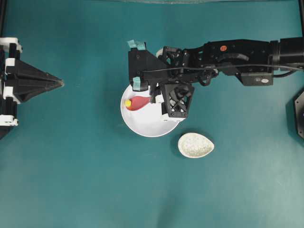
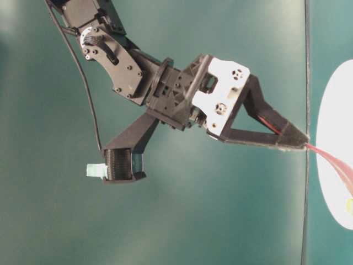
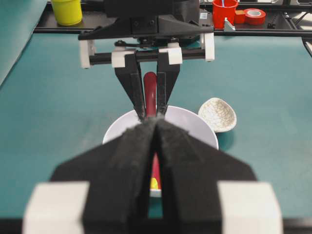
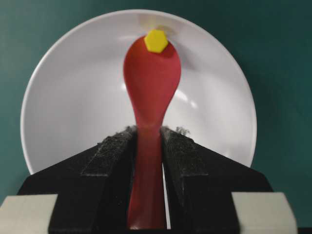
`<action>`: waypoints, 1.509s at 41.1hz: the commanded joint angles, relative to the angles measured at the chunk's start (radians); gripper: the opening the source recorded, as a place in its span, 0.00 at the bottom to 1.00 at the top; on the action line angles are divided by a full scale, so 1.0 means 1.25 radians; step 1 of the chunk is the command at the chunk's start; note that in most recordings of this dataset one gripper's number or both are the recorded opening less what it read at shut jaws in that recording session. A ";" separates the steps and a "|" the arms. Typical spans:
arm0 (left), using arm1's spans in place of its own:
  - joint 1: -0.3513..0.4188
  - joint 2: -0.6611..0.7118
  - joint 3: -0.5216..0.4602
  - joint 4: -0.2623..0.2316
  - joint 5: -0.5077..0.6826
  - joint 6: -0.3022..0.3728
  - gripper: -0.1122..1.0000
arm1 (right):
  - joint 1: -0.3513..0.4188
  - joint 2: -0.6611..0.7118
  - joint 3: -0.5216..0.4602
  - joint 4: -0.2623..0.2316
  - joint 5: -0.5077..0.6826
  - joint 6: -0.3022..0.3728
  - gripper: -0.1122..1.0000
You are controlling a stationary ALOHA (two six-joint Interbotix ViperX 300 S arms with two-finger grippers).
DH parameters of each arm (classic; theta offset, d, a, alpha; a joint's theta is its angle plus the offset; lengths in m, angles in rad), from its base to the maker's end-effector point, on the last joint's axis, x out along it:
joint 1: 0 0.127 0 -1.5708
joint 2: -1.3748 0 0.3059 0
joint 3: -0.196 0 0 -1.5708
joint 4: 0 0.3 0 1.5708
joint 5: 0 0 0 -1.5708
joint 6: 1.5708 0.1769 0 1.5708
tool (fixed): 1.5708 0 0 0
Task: Scoop the yellow hexagonal prism block from the bowl with a spoon using the right arm.
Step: 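Push the spoon bowl under the yellow hexagonal block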
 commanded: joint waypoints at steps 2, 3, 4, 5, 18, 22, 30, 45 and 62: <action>0.000 0.004 -0.013 0.001 -0.005 0.000 0.09 | 0.001 -0.025 -0.023 0.001 -0.006 -0.001 0.30; 0.001 0.004 -0.013 0.001 -0.004 0.000 0.09 | 0.001 -0.027 -0.023 0.001 -0.006 -0.001 0.31; 0.001 0.004 -0.013 0.002 -0.005 0.000 0.09 | 0.001 -0.027 -0.023 0.001 -0.005 -0.001 0.30; 0.000 0.004 -0.013 0.001 -0.005 0.000 0.09 | 0.001 -0.029 -0.023 0.001 -0.006 -0.001 0.30; 0.001 0.004 -0.012 0.001 -0.004 0.000 0.09 | 0.001 -0.045 -0.016 0.001 -0.006 0.000 0.30; 0.001 0.004 -0.012 0.002 -0.005 0.000 0.09 | 0.002 -0.052 -0.011 0.000 -0.007 -0.001 0.31; 0.001 0.005 -0.012 0.002 -0.004 0.000 0.09 | 0.001 -0.079 0.023 0.001 -0.058 -0.001 0.30; 0.001 0.007 -0.012 0.002 -0.004 0.000 0.09 | 0.004 -0.212 0.198 0.001 -0.314 0.000 0.30; 0.001 0.007 -0.011 0.001 -0.002 0.000 0.09 | 0.036 -0.422 0.398 0.001 -0.590 0.005 0.31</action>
